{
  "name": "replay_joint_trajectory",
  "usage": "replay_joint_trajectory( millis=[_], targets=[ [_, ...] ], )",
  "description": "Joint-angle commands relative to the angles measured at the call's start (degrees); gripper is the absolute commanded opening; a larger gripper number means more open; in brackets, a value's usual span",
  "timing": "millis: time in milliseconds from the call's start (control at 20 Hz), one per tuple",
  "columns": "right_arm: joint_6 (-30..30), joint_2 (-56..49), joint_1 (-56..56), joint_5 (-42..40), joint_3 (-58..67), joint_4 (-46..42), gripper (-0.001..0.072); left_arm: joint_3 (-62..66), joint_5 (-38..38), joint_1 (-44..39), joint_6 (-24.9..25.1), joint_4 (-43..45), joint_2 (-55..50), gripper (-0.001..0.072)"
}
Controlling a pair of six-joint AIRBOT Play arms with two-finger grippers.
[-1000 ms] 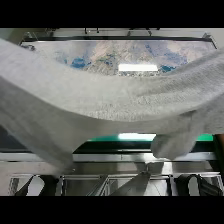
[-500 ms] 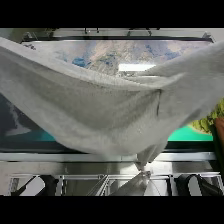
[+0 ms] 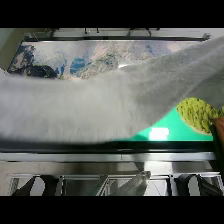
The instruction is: Fold the shirts.
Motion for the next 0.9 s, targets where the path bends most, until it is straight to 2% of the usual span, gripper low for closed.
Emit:
replay_joint_trajectory(
  millis=[0, 50, 150, 350, 500, 600, 750, 850],
  targets=[
    [-2.12, -0.11, -0.04, -4.04, 3.56, -1.57, 0.0015, -0.04, -0.37, 2.12, -1.20, -4.48, -0.70, 0.0023],
    [-2.36, -1.38, -0.04, -3.87, 3.52, -1.60, 0.0014, -0.04, -0.37, 2.12, -1.68, -1.40, -3.32, 0.0023],
    [-2.86, -5.40, -0.02, -1.73, 2.56, -1.51, 0.0014, -0.04, -0.33, 1.33, -1.66, 10.51, -9.18, 0.0022],
    [-6.88, -15.02, 4.33, -2.43, -7.02, -2.78, 0.0014, -0.04, 3.48, -7.13, 0.74, 29.99, -25.66, 0.0022],
    [-10.47, -24.74, 13.25, -12.13, -15.58, -6.27, 0.0015, 0.81, 8.17, -12.74, 5.11, 39.19, -40.50, 0.0022],
    [-14.40, -33.70, 18.38, -19.67, -18.27, -6.21, 0.0014, 5.05, 10.16, -15.02, 4.96, 45.38, -52.02, 0.0018],
    [-19.76, -49.18, 22.58, -28.65, -18.10, -1.79, 0.0014, 15.02, 12.33, -15.87, 0.50, 53.77, -68.24, 0.0017],
    [-24.44, -58.62, 22.40, -29.24, -17.07, 5.60, 0.0014, 22.38, 13.92, -15.76, -2.49, 58.25, -76.41, 0.0017]
  ],
)
